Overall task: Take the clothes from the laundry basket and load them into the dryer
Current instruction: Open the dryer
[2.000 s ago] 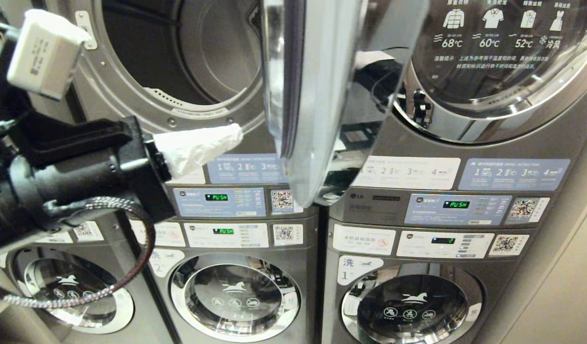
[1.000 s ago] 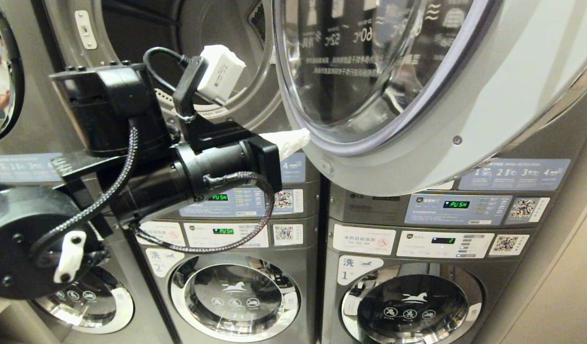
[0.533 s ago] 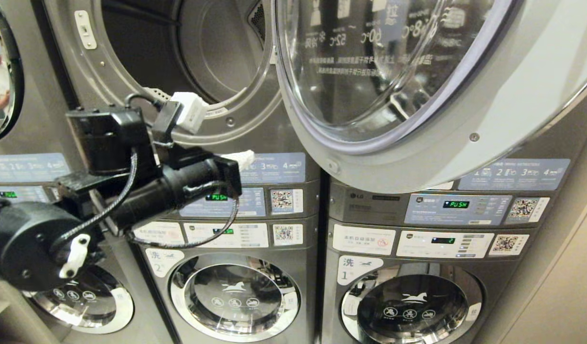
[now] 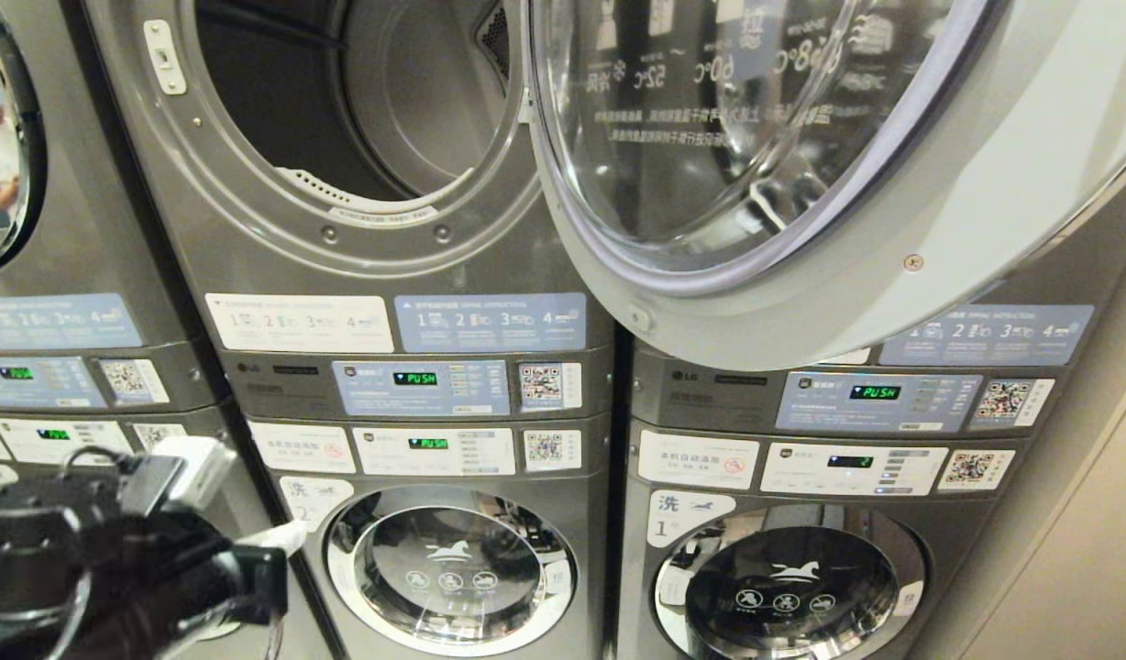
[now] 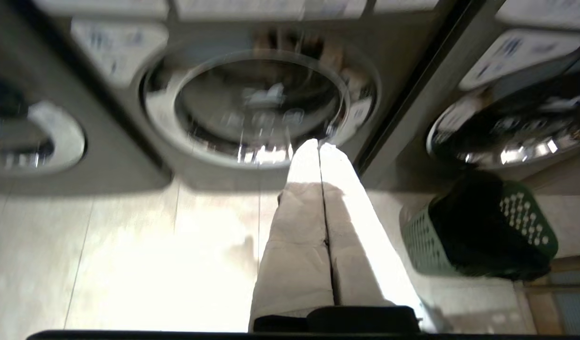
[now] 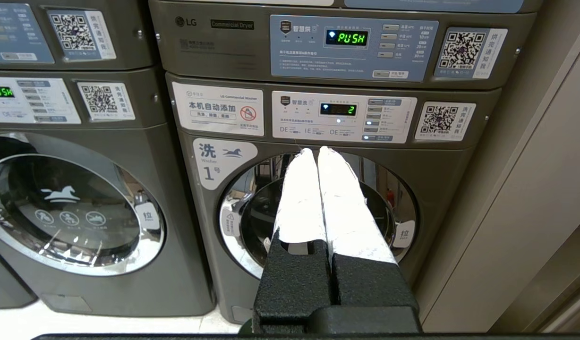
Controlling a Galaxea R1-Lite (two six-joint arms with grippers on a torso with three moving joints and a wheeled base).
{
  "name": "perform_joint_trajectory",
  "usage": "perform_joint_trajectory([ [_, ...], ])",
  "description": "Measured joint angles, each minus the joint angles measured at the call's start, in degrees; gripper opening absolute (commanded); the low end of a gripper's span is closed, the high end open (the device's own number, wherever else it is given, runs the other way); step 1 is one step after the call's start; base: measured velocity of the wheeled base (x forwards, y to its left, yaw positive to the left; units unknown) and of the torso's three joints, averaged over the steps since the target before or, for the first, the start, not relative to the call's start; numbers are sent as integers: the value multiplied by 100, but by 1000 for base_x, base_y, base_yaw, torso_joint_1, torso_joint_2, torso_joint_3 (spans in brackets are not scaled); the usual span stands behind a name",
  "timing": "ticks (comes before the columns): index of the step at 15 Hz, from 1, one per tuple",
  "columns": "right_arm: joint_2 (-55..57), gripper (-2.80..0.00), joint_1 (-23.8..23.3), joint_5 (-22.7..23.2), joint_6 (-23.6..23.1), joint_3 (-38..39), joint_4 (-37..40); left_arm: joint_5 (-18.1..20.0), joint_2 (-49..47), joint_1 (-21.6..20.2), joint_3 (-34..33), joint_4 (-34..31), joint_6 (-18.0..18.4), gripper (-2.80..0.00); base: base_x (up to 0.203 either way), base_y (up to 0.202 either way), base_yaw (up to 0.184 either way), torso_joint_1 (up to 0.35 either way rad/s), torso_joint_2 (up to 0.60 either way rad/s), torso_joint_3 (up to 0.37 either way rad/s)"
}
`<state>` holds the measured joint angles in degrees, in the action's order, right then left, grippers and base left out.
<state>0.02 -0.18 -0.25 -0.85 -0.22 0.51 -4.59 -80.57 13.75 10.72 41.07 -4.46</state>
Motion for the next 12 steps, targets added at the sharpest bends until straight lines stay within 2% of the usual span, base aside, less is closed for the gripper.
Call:
perform_joint_trajectory([
  [2,0,-280,0,4,0,-5,0,-141,419,-85,-737,-91,-188,-280,0,0,0,0,0,0],
  [4,0,-280,0,-19,45,-5,-12,-100,974,-118,-991,-678,-280,-280,0,0,0,0,0,0],
  [6,0,-280,0,-5,-2,-5,7,-89,1735,-124,-1043,-1490,-178,-280,0,0,0,0,0,0],
  [8,0,-280,0,-2,-7,-5,9,-108,2851,-158,-1024,-2434,106,-280,0,0,0,0,0,0],
  [10,0,-280,0,7,-9,-5,9,-15,4000,-318,-881,-3448,579,-280,0,0,0,0,0,0],
  [12,0,-280,0,14,-13,-5,6,498,4878,-400,-806,-4347,1103,-280,0,0,0,0,0,0],
])
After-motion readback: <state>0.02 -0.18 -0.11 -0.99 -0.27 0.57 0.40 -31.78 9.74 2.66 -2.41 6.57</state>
